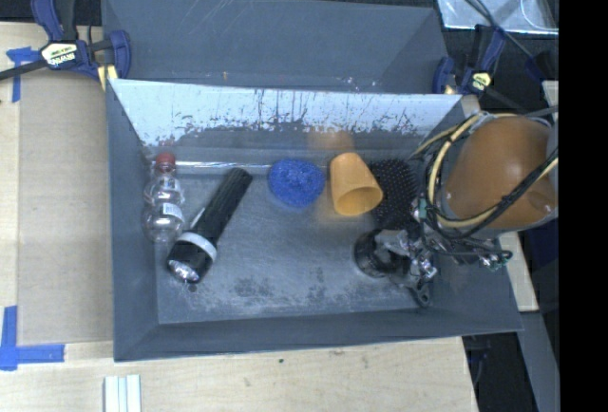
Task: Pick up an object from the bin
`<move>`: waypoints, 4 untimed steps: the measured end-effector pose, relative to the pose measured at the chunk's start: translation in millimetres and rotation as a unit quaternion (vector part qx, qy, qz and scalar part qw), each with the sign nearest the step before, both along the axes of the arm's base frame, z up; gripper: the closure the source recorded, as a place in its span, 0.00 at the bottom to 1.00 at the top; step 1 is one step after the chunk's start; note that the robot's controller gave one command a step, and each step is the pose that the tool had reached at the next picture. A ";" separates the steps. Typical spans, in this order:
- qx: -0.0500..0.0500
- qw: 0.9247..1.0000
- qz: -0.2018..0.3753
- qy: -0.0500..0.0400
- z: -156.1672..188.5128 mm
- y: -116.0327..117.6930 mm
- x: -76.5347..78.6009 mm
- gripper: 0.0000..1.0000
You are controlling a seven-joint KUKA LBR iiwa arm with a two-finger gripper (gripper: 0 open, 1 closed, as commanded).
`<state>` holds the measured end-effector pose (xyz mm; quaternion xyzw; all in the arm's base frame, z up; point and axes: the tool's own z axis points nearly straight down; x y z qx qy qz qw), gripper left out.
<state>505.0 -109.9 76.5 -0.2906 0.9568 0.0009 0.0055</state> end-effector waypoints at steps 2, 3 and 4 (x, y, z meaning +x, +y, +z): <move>-0.001 1.000 -0.001 -0.003 26.5 -0.4 1.0 1.00; 0.000 1.000 -0.001 -0.002 31.5 -0.2 0.6 1.00; 0.000 1.000 -0.001 -0.001 37.3 -0.1 0.2 1.00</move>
Offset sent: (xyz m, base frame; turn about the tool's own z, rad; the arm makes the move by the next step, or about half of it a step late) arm 0.0000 0.0001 0.0307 0.0000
